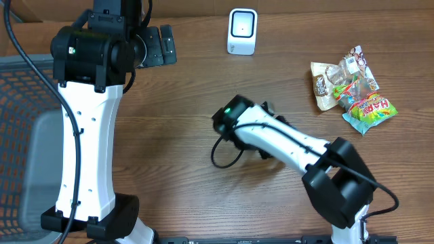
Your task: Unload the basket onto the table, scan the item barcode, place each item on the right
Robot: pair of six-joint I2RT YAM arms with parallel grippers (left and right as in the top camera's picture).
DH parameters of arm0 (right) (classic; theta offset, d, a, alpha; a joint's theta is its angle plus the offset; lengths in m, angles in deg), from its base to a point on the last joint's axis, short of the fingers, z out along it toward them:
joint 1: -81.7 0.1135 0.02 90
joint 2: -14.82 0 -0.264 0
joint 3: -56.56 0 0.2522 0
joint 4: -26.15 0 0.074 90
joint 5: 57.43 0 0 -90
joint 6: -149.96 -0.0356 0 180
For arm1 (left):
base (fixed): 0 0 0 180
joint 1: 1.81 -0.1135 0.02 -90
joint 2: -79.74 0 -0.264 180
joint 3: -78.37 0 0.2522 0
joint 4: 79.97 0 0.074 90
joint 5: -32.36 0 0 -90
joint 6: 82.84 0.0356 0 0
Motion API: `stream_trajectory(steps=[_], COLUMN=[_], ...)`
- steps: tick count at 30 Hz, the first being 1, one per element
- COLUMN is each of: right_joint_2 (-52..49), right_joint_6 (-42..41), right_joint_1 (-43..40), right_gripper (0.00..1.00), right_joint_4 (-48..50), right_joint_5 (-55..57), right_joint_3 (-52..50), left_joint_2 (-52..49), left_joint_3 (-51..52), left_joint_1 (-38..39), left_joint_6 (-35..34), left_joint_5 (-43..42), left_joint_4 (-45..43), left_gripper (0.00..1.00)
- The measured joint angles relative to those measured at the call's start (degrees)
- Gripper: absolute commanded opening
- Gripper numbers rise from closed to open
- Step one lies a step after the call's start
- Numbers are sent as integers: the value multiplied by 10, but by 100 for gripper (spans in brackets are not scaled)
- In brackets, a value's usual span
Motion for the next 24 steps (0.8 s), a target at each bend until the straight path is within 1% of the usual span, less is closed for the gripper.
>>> stream_trajectory(steps=[1,5,6,7,8,11,12,15,17,21,22,24], right_joint_2=[0,0,0,0,0,0,0,0,-1,-2,-2,-2], right_joint_6=[0,-1,-1,-2,0,0,-1,19,31,41,35,38], right_joint_1=[8,60,72,86,100,140,162,202,216,229,226,204], right_gripper=[21,24,27,35,39,45,46,56,62,82,85,87], right_joint_4=[0,0,0,1,2,14,29,93,136,177,180,185], right_joint_5=[-2,-15,-17,-19,-21,-27,-34,-73,-98,-141,-146,-156], right_joint_3=[0,0,0,0,0,0,0,1,1,1,1,2], left_joint_2=[0,0,0,0,0,0,0,0,0,0,0,0], left_joint_3=[0,0,0,0,0,0,0,0,0,0,0,0], left_joint_1=[0,0,0,0,0,0,0,0,0,0,0,0], left_joint_6=[0,0,0,0,0,0,0,0,0,0,0,0], left_joint_5=[0,0,0,0,0,0,0,0,0,0,0,0], left_joint_4=[0,0,0,0,0,0,0,0,0,0,0,0], left_gripper=[100,100,100,100,100,100,100,100,100,100,100,100])
